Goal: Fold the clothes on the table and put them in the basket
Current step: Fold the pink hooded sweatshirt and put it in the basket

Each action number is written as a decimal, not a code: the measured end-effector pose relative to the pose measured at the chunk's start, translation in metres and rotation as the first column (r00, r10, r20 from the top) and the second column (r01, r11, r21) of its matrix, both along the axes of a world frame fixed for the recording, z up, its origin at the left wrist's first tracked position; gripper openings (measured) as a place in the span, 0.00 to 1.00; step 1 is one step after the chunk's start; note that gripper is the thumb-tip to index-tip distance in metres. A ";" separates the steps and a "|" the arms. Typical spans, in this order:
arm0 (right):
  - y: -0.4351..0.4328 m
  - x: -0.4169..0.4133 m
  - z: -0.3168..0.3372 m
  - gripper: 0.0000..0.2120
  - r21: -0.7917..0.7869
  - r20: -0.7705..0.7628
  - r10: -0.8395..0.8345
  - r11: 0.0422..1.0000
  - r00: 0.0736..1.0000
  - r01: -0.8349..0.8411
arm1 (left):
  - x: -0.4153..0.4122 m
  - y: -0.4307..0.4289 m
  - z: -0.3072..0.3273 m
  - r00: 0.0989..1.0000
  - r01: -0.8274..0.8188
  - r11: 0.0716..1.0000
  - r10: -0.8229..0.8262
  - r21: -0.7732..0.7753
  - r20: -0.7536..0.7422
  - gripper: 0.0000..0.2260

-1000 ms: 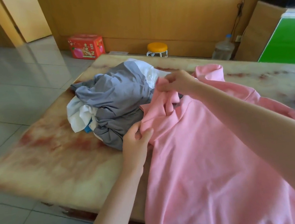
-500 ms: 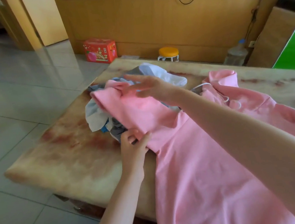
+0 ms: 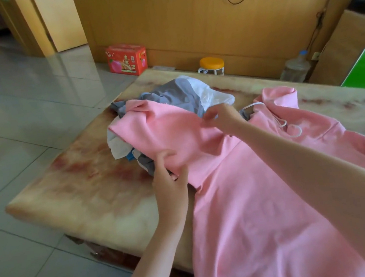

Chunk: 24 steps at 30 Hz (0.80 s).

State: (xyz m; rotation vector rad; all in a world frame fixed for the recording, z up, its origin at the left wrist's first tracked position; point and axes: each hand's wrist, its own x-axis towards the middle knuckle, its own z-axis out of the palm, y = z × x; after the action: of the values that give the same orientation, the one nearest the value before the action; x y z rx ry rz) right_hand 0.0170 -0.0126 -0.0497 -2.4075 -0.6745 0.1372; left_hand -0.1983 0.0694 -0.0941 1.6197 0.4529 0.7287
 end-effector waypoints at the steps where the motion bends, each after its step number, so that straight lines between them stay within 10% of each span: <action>1: 0.005 -0.002 0.009 0.04 0.102 0.040 -0.013 0.995 0.999 0.009 | 0.000 0.002 -0.002 1.000 0.004 0.999 -0.004 0.032 -0.013 0.10; 6: 0.039 -0.010 0.048 0.06 0.439 0.065 0.071 0.894 0.995 -0.092 | 0.006 0.010 -0.008 0.998 -0.070 0.997 0.070 -0.045 -0.004 0.09; 10: 0.037 -0.002 0.024 0.14 0.035 -0.043 0.147 0.989 0.988 -0.146 | 0.007 0.009 -0.011 0.997 -0.066 0.998 0.066 -0.007 -0.031 0.11; 14: 0.003 0.012 0.010 0.19 0.108 -0.142 0.109 0.990 0.984 -0.094 | 0.003 0.001 -0.014 0.991 0.029 0.998 -0.036 -0.057 -0.125 0.17; 24: -0.049 0.046 -0.017 0.09 -0.330 -0.057 0.118 0.935 0.991 -0.130 | 0.004 -0.014 -0.025 0.992 -0.046 0.999 0.049 0.029 -0.113 0.16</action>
State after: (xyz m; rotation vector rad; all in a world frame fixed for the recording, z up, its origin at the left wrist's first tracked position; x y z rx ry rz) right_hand 0.0629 -0.0612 -0.0666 -2.6743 -0.8440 0.3743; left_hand -0.1947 0.0557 -0.1190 1.6855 0.5680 0.6824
